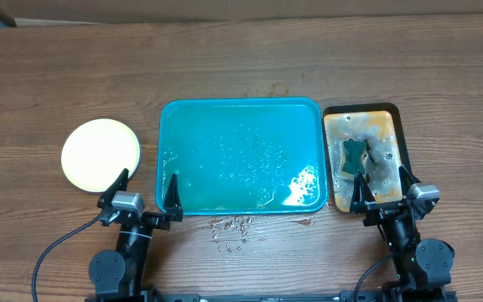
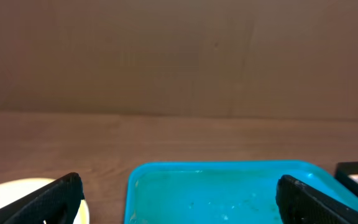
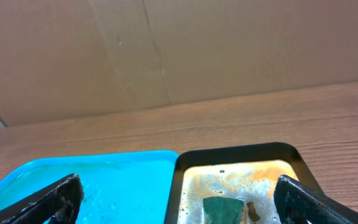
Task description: Clean dirty plates on tray and stack at the side
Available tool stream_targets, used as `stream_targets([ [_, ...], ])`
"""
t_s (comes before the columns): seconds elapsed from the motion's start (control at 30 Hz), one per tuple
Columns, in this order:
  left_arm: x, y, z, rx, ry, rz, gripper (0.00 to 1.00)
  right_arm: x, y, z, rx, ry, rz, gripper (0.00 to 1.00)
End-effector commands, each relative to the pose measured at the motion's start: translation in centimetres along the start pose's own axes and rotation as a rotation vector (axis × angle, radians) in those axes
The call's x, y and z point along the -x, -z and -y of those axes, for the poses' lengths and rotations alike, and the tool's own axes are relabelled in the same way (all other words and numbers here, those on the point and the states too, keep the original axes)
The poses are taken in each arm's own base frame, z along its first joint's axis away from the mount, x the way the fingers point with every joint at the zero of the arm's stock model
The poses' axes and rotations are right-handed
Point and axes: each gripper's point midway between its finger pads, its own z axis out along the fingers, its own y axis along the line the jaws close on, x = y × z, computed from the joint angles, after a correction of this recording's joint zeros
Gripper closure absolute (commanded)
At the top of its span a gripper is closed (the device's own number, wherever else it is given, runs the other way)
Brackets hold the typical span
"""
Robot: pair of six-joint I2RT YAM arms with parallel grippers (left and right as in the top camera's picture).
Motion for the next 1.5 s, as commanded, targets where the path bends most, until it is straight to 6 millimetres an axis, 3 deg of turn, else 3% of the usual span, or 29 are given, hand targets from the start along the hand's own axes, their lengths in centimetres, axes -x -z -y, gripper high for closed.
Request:
stream_targets([
  [0.0,-1.0,0.0,-0.8,0.046,0.002,-0.013,0.0,-0.2,0.0,0.1,-0.007,0.0,0.003,0.0],
  [0.1,-2.9,0.1,-1.0,0.053,0.02,-0.091,0.0,-0.2,0.0,0.1,-0.007,0.0,0.003,0.0],
  [1.47,-2.9,0.0,-0.9,0.048,0.022,-0.09,0.0,-0.2,0.0,0.1,-0.007,0.0,0.003,0.0],
])
